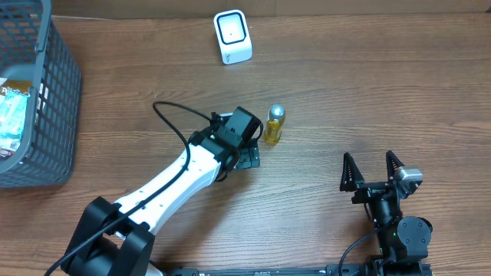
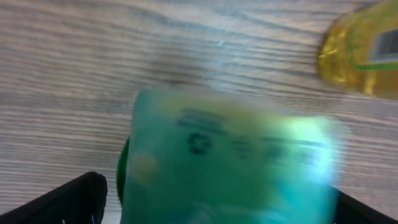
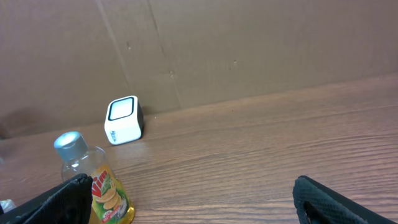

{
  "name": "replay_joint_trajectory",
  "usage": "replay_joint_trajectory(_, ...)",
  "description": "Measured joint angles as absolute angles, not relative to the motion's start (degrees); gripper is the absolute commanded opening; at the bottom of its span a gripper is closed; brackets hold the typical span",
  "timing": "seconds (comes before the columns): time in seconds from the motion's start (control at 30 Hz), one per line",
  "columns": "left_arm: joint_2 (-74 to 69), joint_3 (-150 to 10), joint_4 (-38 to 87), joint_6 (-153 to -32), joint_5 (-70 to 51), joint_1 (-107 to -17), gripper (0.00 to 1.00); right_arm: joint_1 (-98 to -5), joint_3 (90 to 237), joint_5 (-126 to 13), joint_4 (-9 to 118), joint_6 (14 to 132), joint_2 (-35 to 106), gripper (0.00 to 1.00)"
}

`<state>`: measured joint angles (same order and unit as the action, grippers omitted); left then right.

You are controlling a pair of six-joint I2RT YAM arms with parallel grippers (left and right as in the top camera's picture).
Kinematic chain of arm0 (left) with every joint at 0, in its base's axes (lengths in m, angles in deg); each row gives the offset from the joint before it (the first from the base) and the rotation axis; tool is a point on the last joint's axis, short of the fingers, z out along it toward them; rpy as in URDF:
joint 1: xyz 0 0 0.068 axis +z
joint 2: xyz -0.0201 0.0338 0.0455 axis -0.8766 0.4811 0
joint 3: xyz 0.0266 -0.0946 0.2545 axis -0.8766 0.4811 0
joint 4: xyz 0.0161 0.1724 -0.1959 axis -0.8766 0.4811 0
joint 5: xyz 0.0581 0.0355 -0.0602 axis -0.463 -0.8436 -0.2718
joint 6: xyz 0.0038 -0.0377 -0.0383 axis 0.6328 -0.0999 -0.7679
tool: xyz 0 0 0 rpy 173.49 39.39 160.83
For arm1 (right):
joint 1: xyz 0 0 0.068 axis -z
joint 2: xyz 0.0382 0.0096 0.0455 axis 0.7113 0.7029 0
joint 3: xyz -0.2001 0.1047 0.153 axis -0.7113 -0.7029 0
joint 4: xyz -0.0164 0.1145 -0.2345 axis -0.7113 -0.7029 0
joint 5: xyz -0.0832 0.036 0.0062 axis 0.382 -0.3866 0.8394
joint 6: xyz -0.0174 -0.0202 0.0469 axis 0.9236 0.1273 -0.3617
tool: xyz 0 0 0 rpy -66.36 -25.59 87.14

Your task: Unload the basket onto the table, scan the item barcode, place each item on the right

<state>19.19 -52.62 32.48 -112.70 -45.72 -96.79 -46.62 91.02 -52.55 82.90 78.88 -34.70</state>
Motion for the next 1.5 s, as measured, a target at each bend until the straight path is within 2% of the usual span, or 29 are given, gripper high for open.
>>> replay_joint_trajectory(0.3,19.2,-64.5,42.2,-101.0,-45.1,-96.4,1.00,-46.6,91.0,-52.5,82.9,78.9,-34.7,1.00)
replay_joint_trajectory(0.6,19.2,-65.4,48.2,-96.5,-42.8,-96.0,0.99,-46.6,91.0,-52.6,82.9,78.9,-34.7,1.00)
replay_joint_trajectory(0.87,19.5,-61.0,41.2,-96.5,-43.1,-96.0,1.00,-46.6,91.0,-52.6,82.9,78.9,-34.7,1.00)
replay_joint_trajectory(1.5,22.5,-59.9,38.6,-96.5,-43.1,-94.5,0.99,-46.6,91.0,-52.6,82.9,78.9,-34.7,1.00)
